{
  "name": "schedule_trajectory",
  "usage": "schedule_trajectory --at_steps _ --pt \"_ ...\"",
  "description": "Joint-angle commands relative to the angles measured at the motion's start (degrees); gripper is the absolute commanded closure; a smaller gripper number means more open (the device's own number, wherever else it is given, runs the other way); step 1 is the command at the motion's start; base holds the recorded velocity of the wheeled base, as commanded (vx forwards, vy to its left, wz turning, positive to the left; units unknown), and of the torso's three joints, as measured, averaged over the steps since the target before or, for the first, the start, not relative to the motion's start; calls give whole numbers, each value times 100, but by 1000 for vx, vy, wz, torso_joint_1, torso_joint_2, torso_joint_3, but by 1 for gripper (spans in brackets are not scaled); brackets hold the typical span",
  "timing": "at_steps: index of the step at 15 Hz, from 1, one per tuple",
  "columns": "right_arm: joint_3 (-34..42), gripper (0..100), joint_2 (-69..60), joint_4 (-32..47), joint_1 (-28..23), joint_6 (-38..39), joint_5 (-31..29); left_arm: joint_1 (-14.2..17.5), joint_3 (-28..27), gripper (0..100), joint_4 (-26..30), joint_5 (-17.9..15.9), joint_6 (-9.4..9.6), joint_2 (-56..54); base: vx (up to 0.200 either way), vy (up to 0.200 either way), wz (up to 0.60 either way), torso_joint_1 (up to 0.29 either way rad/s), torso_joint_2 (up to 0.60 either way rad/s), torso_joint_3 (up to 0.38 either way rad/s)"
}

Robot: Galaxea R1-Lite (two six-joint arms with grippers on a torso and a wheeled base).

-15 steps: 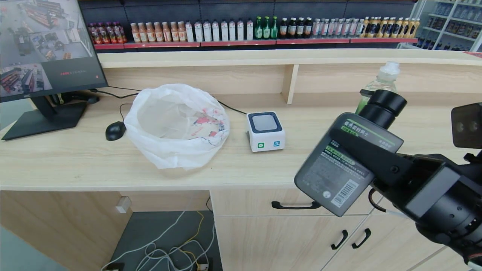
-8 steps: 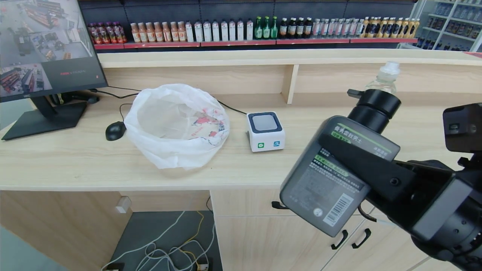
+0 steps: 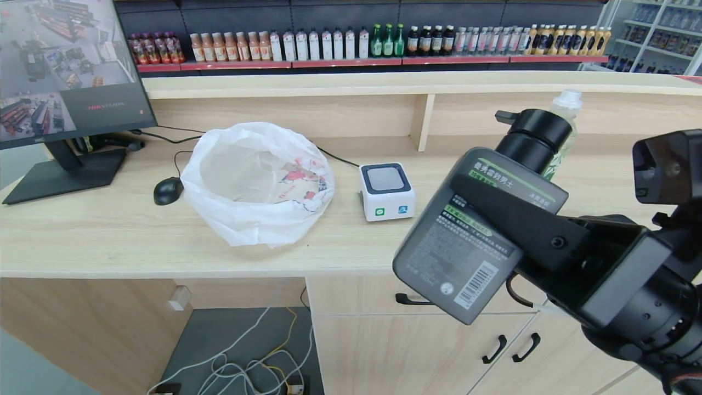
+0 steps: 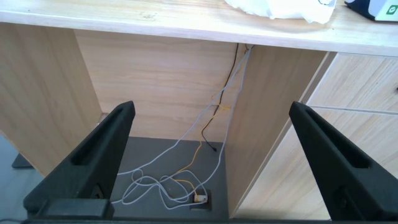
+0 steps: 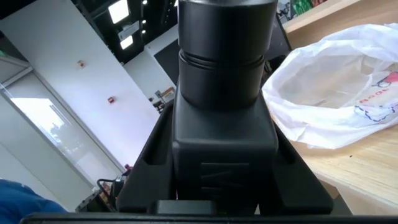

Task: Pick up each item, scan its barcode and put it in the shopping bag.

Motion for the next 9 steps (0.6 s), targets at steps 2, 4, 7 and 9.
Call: schedule_trajectory --at_steps 2,4,7,9 --pt "-13 100 20 -1 7 1 74 1 0 0 0 3 -2 -2 0 0 0 0 0 0" --pt "-22 100 20 -1 7 1 74 1 0 0 0 3 -2 -2 0 0 0 0 0 0" --pt "-13 100 2 -10 51 -8 74 1 0 0 0 3 -2 -2 0 0 0 0 0 0" --pt "-48 100 -33 -80 95 -43 101 1 0 0 0 3 -2 -2 0 0 0 0 0 0"
